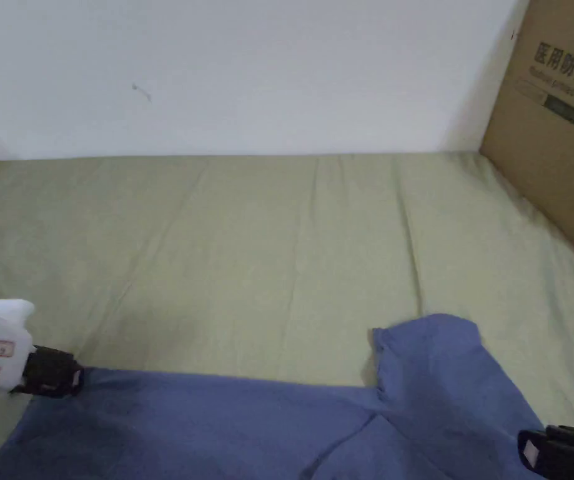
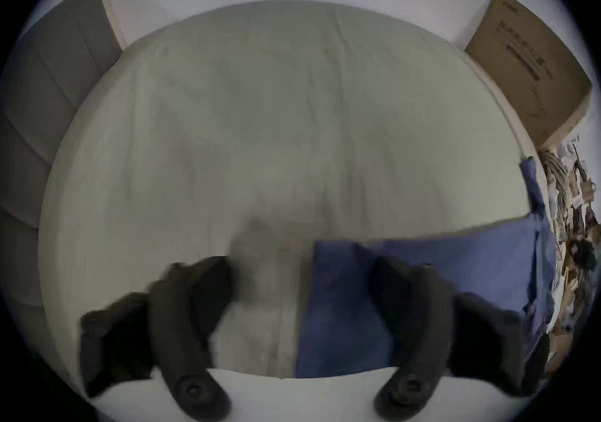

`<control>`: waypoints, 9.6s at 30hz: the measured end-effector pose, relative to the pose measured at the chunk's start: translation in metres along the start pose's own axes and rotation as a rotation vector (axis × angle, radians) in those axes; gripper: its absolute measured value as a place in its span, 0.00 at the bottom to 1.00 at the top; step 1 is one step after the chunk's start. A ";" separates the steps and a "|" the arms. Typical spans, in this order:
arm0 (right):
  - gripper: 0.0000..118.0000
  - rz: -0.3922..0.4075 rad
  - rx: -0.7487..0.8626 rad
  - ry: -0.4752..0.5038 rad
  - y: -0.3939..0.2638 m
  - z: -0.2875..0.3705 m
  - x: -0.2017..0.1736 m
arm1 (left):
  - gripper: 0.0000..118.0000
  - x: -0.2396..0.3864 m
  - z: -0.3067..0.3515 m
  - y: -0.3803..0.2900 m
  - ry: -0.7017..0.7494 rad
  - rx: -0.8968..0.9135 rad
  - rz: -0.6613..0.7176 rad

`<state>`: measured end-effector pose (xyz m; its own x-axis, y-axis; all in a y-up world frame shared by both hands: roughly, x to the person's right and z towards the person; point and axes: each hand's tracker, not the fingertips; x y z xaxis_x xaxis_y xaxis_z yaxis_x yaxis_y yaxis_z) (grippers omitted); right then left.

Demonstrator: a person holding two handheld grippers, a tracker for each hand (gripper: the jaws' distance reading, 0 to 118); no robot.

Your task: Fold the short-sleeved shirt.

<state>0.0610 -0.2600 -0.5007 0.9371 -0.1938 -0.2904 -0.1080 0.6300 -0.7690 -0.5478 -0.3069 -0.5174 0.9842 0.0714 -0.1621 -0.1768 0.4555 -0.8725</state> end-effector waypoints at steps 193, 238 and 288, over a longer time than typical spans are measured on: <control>0.04 -0.081 -0.179 -0.041 -0.003 0.104 0.069 | 0.04 0.069 0.202 -0.195 0.021 0.185 0.088; 0.00 -0.115 -0.042 0.029 -0.043 0.062 0.031 | 0.96 0.052 0.082 -0.195 0.141 -0.006 0.185; 0.82 -0.038 -0.238 -0.108 -0.104 0.110 0.105 | 0.96 0.067 0.201 -0.281 -0.074 0.030 0.180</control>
<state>0.2074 -0.2637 -0.3888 0.9705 -0.1247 -0.2064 -0.1354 0.4267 -0.8942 -0.4304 -0.2513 -0.1904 0.9352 0.2182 -0.2788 -0.3503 0.4556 -0.8184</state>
